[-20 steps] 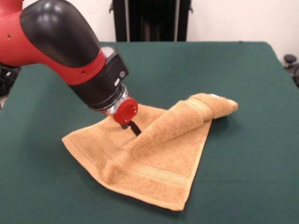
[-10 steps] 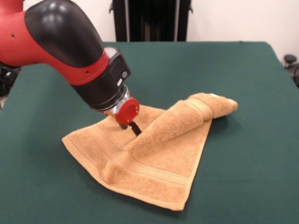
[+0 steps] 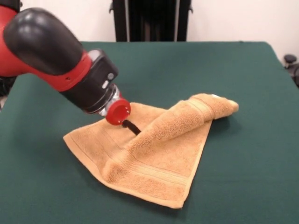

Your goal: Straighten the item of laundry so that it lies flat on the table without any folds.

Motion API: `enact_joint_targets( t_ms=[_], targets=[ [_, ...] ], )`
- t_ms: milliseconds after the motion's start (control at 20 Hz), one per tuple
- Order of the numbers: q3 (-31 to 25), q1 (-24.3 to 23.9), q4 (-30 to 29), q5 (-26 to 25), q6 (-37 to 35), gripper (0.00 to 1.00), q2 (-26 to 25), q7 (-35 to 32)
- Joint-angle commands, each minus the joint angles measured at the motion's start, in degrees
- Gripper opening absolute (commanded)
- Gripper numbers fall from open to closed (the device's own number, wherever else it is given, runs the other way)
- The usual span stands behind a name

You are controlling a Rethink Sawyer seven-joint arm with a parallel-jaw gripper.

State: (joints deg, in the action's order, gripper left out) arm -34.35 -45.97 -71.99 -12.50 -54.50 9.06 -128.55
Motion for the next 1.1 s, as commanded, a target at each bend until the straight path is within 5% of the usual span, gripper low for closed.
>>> enact_joint_targets(
  t_ms=[50,700,1100],
  targets=[
    [-5.30,-0.61,-4.81,3.07,-15.44,1.00,-9.97,19.07],
    [-1.91,2.50,1.14,-2.77,-21.88,1.00,-11.39,17.67],
    [-0.31,1.73,-9.01,-5.11,-15.69,1.00,-4.76,10.26]
  ],
)
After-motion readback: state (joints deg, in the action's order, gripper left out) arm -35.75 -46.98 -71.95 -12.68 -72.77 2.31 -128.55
